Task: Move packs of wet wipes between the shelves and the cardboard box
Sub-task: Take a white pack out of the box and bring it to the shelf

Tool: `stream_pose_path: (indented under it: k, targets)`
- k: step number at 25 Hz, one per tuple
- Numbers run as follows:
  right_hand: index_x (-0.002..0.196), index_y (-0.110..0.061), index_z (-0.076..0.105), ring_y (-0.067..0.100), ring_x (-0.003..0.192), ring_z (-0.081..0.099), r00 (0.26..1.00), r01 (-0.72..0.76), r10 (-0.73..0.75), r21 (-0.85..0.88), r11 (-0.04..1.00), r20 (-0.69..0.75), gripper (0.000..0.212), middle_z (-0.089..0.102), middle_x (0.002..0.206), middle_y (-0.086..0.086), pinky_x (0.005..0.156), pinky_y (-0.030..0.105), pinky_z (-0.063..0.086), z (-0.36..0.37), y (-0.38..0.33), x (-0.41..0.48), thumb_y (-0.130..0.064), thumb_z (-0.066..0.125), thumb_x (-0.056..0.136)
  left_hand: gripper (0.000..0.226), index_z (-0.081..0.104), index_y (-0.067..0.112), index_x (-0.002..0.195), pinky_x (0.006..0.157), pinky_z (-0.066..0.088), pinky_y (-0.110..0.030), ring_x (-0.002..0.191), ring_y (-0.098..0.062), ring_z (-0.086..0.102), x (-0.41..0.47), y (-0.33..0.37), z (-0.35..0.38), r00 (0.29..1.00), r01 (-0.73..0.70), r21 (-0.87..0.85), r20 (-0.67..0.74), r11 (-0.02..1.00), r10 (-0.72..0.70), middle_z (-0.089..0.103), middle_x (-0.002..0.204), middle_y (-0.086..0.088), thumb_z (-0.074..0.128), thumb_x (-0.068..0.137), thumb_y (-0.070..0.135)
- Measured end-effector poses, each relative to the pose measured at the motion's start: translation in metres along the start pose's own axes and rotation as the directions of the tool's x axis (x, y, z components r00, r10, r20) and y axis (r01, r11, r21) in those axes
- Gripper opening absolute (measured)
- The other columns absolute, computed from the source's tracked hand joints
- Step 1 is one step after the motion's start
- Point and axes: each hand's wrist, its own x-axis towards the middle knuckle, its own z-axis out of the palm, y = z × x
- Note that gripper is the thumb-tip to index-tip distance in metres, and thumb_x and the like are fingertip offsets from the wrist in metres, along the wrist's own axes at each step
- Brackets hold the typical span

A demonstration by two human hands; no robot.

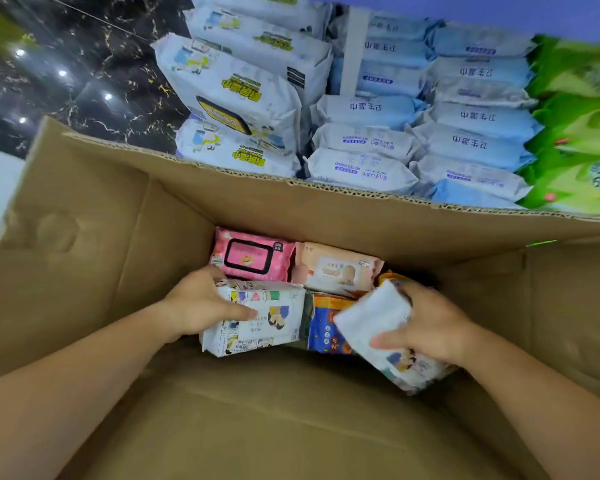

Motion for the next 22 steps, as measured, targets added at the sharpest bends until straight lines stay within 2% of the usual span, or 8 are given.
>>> stream_pose_path:
  k: [2,4,7,12,14,17,20,22]
  targets:
    - [0.112,-0.032,0.059,0.01,0.095,0.07,0.995,-0.005,0.041,0.358,0.934,-0.095,0.07,0.073,0.105,-0.01,0.086,0.039,0.059,-0.012,-0.015,-0.025,-0.039,0.097,0.053,0.066,0.062,0.022,0.105,0.065,0.059,-0.027,0.073,-0.007,0.075,-0.032,0.011,-0.019,1.0,-0.019,-0.068,-0.021,0.998,0.017,0.077,0.09,0.005,0.101,0.053,0.031]
    - [0.118,-0.026,0.064,0.016,0.093,0.076,0.993,0.037,0.041,0.635,0.772,-0.108,0.066,0.077,0.106,-0.004,0.082,0.042,0.061,-0.025,-0.033,-0.056,-0.029,0.094,0.059,0.061,0.062,0.019,0.103,0.065,0.058,-0.028,0.073,-0.01,0.076,-0.066,0.021,-0.037,0.999,-0.01,-0.177,-0.035,0.984,0.004,0.078,0.089,0.001,0.1,0.055,0.027]
    - [0.123,-0.026,0.063,0.017,0.093,0.076,0.986,0.143,0.0,0.84,0.524,-0.167,0.053,0.078,0.109,-0.002,0.068,0.031,0.06,-0.048,-0.071,-0.122,-0.023,0.082,0.073,0.066,0.062,0.011,0.108,0.067,0.059,-0.035,0.079,-0.022,0.078,-0.128,0.039,-0.069,0.999,-0.006,-0.374,-0.04,0.927,-0.01,0.079,0.095,-0.007,0.1,0.056,0.023]
    - [0.12,-0.025,0.067,0.016,0.082,0.076,0.957,0.275,0.014,0.922,0.274,-0.29,0.031,0.079,0.103,0.001,0.053,0.028,0.056,-0.116,-0.143,-0.258,-0.026,0.068,0.09,0.079,0.061,0.01,0.108,0.065,0.06,-0.038,0.079,-0.028,0.078,-0.256,0.103,-0.155,0.996,-0.088,-0.593,-0.076,0.8,0.053,0.079,0.095,-0.011,0.099,0.041,0.027]
    - [0.127,-0.026,0.065,0.015,0.083,0.076,0.94,0.325,0.029,0.915,0.238,-0.341,0.04,0.077,0.111,0.002,0.06,0.03,0.057,-0.148,-0.174,-0.318,-0.035,0.069,0.088,0.085,0.062,0.006,0.115,0.067,0.061,-0.038,0.084,-0.029,0.077,-0.311,0.13,-0.196,0.988,-0.152,-0.635,-0.099,0.758,0.115,0.078,0.102,-0.014,0.099,0.042,0.028]
    - [0.132,-0.03,0.062,0.014,0.092,0.076,0.899,0.429,-0.006,0.876,0.22,-0.438,0.053,0.077,0.111,-0.004,0.075,0.038,0.057,-0.201,-0.227,-0.409,-0.045,0.068,0.081,0.095,0.057,-0.001,0.13,0.088,0.058,-0.049,0.102,-0.039,0.073,-0.393,0.177,-0.257,0.963,-0.265,-0.666,-0.146,0.697,0.227,0.076,0.112,-0.017,0.092,0.051,0.037]
    - [0.128,-0.031,0.064,0.019,0.1,0.074,0.837,0.538,-0.038,0.811,0.228,-0.545,0.061,0.077,0.111,-0.005,0.088,0.048,0.055,-0.245,-0.272,-0.492,-0.05,0.072,0.071,0.075,0.059,0.001,0.124,0.084,0.057,-0.05,0.099,-0.04,0.072,-0.462,0.226,-0.305,0.898,-0.427,-0.669,-0.235,0.608,0.372,0.075,0.111,-0.02,0.089,0.06,0.029]
    - [0.129,-0.029,0.064,0.021,0.1,0.074,0.791,0.605,-0.07,0.763,0.228,-0.607,0.067,0.077,0.112,-0.004,0.084,0.045,0.055,-0.273,-0.299,-0.543,-0.052,0.074,0.067,0.059,0.063,0.007,0.111,0.082,0.056,-0.047,0.088,-0.033,0.073,-0.505,0.26,-0.336,0.839,-0.525,-0.665,-0.298,0.531,0.455,0.075,0.11,-0.021,0.09,0.06,0.017]
